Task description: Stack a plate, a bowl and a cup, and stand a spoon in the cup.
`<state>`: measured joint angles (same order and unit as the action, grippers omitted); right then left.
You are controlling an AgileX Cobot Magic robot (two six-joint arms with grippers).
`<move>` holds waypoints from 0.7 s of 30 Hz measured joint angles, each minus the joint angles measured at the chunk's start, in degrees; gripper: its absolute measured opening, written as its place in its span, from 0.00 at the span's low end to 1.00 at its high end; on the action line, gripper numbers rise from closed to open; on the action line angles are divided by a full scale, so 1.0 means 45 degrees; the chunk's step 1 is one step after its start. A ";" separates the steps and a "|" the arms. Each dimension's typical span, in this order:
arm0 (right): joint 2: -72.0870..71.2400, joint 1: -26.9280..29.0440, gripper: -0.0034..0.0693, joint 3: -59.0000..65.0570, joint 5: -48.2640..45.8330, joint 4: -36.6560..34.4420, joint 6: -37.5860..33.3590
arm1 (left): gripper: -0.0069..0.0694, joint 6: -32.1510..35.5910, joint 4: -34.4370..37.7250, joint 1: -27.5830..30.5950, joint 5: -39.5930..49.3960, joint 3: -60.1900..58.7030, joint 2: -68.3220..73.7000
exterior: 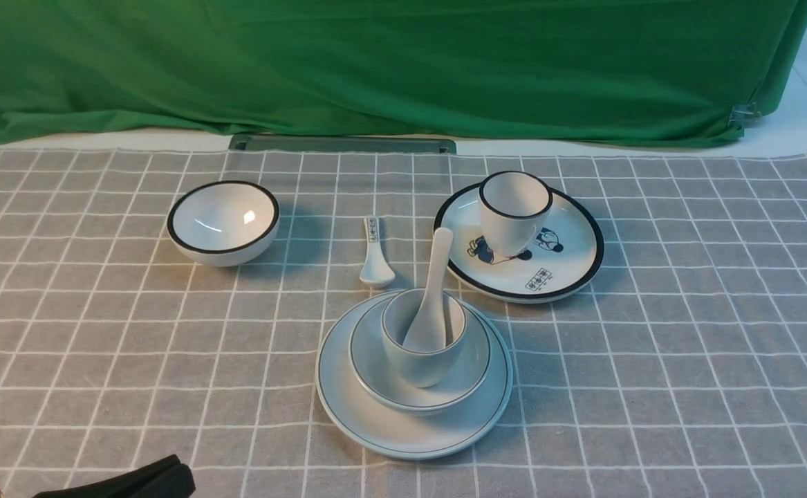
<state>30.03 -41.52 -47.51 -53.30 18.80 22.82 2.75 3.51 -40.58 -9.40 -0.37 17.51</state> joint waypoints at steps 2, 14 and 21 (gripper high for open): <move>-0.0756 0.1423 0.07 0.0744 0.1207 -0.0623 -0.1497 | 0.11 0.0000 0.0000 0.0000 0.0022 0.0000 0.0000; -0.6167 0.8172 0.07 0.9407 0.8494 -0.3466 -0.4972 | 0.11 0.0000 0.0000 0.0000 0.0022 0.0000 0.0000; -0.6651 0.8264 0.07 1.0628 0.8803 -0.3536 -0.5403 | 0.11 0.0054 0.0000 0.0000 0.0032 0.0000 0.0000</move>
<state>0.10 -4.33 0.31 -13.69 2.89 -1.50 2.99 3.51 -40.58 -9.25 -0.37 17.51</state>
